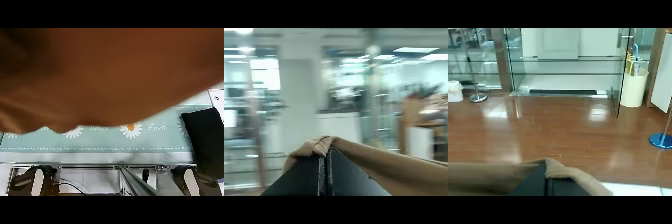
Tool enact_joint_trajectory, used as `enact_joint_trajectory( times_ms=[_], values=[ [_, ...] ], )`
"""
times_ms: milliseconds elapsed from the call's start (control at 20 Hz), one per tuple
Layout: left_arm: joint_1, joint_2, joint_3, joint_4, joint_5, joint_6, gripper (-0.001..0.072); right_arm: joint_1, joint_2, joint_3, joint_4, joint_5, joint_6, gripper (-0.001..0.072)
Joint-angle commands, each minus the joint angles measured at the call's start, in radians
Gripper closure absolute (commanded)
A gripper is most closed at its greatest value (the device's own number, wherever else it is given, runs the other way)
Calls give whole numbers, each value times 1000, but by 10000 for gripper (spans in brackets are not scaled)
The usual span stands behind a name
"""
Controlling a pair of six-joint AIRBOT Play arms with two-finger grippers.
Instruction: Fold the shirts.
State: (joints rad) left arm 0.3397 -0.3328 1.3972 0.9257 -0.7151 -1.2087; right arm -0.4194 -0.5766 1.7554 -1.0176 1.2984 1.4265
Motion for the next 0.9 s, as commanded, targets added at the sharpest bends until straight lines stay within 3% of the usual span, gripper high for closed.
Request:
enact_joint_trajectory(
  times_ms=[0, 200, 350, 450, 550, 650, 750, 850],
  values=[
    [42, 57, 3, 183, -160, -84, 689, 5, 33, 2, -43, 85, 7, 695],
    [40, -9, -42, 202, -406, -177, 689, 5, 24, -75, -34, 109, 13, 695],
    [40, -129, -132, 100, -428, -168, 689, 5, -42, -236, 114, 106, -35, 695],
    [40, -273, -183, -32, -427, -99, 689, 6, -129, -352, 209, 70, -94, 695],
    [21, -446, -205, -144, -409, -33, 689, 76, -257, -440, 231, -3, -143, 695],
    [-42, -640, -204, -148, -328, -29, 689, 201, -436, -463, 196, -98, -190, 695],
    [-106, -821, -200, -149, -175, -30, 689, 265, -636, -453, 173, -286, -173, 695],
    [-146, -966, -175, -150, -57, -34, 689, 283, -837, -381, 189, -363, -145, 695]
  ],
)
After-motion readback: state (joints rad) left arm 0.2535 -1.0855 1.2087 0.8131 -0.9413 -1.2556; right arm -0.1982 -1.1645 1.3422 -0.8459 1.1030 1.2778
